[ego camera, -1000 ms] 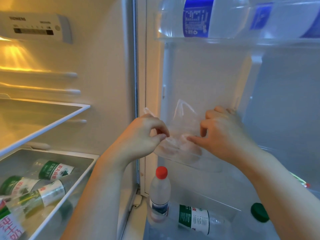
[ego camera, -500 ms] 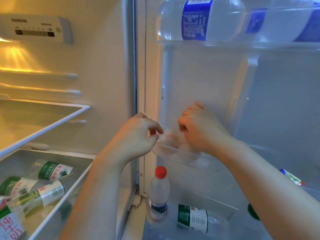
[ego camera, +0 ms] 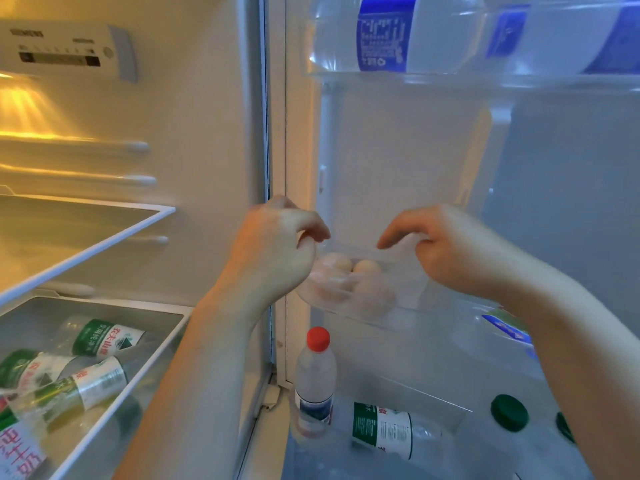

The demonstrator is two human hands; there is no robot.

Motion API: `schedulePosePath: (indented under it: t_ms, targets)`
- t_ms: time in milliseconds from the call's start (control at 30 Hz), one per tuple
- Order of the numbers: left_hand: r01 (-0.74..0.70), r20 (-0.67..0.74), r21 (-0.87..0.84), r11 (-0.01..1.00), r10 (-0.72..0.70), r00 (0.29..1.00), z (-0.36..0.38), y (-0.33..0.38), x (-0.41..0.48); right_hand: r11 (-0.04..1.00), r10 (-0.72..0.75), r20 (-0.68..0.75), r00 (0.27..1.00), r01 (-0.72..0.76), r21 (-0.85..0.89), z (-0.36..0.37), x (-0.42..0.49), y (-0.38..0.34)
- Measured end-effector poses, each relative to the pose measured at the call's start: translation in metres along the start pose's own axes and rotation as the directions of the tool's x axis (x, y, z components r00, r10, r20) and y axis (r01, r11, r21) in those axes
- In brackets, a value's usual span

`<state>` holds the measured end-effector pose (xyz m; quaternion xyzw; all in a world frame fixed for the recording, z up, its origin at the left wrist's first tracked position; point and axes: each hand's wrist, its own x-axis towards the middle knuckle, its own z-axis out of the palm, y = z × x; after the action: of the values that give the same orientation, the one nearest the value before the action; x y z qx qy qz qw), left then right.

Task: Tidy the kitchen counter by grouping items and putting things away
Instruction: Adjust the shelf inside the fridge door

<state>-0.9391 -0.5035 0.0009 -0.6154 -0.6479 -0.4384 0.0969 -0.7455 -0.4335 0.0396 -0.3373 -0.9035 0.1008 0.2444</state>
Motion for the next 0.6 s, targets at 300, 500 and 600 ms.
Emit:
schedulePosePath:
  t_ms: [300,500,600]
  targets:
    - [-0.075,0.329,0.247,0.966,-0.011,0.944,0.017,0.017,0.003,0.957,0.089,0.162,0.983,-0.04,-0.286,0.024,0.023,-0.002]
    - [-0.044,0.407,0.336,0.941,-0.103,0.908,0.018,0.01,0.006,0.933,0.111,0.202,0.973,-0.032,-0.359,0.024,0.021,-0.006]
    - [0.003,0.449,0.341,0.94,-0.166,0.878,0.018,0.004,0.009,0.935,0.109,0.215,0.97,-0.026,-0.355,0.022,0.02,-0.003]
